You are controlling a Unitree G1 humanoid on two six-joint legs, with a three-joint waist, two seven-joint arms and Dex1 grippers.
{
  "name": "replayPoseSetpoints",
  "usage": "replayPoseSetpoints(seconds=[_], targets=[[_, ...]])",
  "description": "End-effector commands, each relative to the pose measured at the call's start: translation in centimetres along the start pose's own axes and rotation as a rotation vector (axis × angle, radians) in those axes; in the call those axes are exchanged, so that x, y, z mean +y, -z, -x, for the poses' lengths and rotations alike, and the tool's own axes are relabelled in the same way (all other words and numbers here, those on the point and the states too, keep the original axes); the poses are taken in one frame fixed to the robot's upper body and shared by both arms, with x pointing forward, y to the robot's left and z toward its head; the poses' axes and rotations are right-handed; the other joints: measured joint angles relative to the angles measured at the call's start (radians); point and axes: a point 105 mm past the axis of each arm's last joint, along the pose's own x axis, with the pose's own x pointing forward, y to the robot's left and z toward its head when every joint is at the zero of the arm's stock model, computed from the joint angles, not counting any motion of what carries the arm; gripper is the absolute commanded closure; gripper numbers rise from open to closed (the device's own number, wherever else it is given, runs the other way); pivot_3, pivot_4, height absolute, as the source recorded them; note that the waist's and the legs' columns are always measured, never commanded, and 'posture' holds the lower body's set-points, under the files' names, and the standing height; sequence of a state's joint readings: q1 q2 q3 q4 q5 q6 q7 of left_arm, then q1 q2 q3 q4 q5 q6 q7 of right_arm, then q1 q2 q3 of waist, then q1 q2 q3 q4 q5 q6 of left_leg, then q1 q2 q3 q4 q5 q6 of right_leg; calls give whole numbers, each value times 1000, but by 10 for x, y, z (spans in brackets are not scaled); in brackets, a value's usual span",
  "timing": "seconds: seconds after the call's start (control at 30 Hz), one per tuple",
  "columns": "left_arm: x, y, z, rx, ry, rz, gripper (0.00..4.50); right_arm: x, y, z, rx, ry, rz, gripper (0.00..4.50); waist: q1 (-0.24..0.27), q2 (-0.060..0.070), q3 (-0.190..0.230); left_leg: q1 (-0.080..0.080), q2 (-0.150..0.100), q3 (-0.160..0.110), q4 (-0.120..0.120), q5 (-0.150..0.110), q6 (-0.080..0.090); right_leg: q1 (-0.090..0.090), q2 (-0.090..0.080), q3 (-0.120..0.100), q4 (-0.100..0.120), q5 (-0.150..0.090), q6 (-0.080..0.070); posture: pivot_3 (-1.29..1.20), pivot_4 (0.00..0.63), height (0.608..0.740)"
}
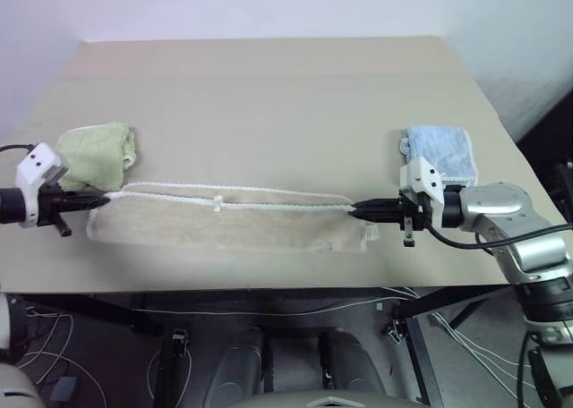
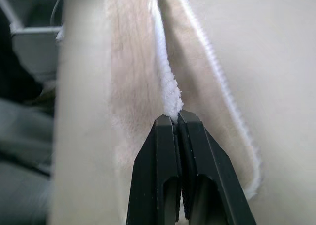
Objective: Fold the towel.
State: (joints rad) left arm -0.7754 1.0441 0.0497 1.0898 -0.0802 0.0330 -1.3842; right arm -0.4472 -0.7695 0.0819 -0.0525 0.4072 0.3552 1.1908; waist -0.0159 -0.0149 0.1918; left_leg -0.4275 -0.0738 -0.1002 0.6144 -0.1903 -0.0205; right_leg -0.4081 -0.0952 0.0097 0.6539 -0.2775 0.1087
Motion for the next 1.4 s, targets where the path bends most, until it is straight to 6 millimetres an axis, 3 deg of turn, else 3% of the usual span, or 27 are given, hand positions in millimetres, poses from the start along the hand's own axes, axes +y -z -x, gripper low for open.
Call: replayPoseSetpoints(seconds=[0.03,0.53,0.8,1.27,1.3,1.4], targets=[[6,-7,3,-13,-33,-27,4500,-9,-3,-4,-26,37,27,4490,-2,0,0,0,0,0,0,0,0,0,0,0,0,0,0,0,150,740],[16,-1,4,-13,-126,-16,4500,-30,5,-8,-41,125,39,4490,-2,0,0,2,0,3,2,0,0,-1,1,3,7,0,0,0,150,740],[23,0,-7,-47,-215,-30,4500,-43,7,-18,-56,169,42,4490,-3,0,0,4,1,6,3,0,0,-1,1,6,9,0,0,0,150,740],[30,-4,-16,-70,-313,-79,4500,-50,12,-26,-68,178,42,4490,-4,-1,0,6,1,10,3,0,0,-1,2,8,10,0,0,0,150,740],[28,-1,-16,-60,-296,-76,4273,-48,11,-27,-72,170,42,4498,-4,-1,0,6,1,10,3,0,0,-1,2,8,10,0,0,0,150,740],[24,6,-15,-40,-270,-61,3445,-45,9,-27,-89,158,33,3764,-4,-1,0,6,1,11,3,0,0,-1,2,8,10,0,0,0,150,740]])
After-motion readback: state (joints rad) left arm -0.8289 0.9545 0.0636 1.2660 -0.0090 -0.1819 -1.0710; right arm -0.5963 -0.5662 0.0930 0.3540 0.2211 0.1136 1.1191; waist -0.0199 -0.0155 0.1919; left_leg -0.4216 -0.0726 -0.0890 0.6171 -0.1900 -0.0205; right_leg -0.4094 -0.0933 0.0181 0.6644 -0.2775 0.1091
